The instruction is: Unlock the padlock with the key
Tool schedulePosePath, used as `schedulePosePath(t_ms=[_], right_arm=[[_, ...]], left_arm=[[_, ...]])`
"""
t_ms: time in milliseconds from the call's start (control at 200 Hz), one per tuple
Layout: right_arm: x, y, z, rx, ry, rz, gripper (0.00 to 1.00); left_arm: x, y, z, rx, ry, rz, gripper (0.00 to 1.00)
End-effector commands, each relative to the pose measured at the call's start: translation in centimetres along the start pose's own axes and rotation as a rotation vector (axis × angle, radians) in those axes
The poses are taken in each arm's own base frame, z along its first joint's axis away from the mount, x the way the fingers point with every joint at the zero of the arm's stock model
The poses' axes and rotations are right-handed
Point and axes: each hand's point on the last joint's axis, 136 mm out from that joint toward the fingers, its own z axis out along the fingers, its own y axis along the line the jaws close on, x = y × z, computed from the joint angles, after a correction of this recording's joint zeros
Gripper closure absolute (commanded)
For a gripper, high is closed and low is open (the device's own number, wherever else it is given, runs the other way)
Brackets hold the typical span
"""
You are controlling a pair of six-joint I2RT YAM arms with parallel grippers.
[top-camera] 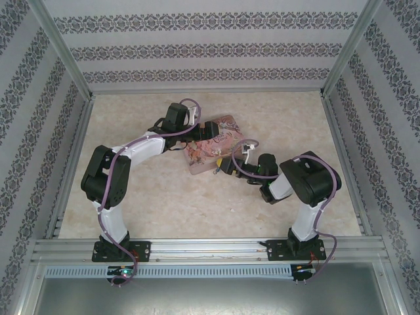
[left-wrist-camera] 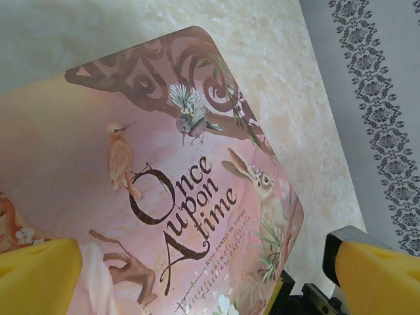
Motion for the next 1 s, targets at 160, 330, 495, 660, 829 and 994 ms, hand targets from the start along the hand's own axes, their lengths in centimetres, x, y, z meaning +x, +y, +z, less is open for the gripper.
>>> schedulePosePath(t_ms=[160,330,495,660,829,994], right_arm=[[0.9,0.5,0.6,-0.039,0.027,-0.071,0.15],[1.1,0.6,1.0,-0.059,0.049,-0.089,0.20],[1.0,0.9,1.5,-0.081,0.061,-0.115,0.26],[0.8,0.9,1.8,-0.088,0.061,-0.127,0.26],[1.2,1.0,2.0,-0.109,0.086,-0.129,0.30],[1.5,0.8,1.9,-0.102,0.093,-0.120,0.35]], left_arm=[[5.3,2.6,0.5,-0.083,0.174,-0.121,0.00],[5.3,2.5,0.5,-0.082,0.175,-0.122,0.00],[5.3,2.6,0.5,-0.084,0.177,-0.125,0.00],[5.4,2.5,0.4,-0.083,0.178,-0.127,0.00],[5.5,2.5,0.4,-0.082,0.181,-0.128,0.00],[5.4,2.5,0.3,-0.083,0.180,-0.128,0.00]])
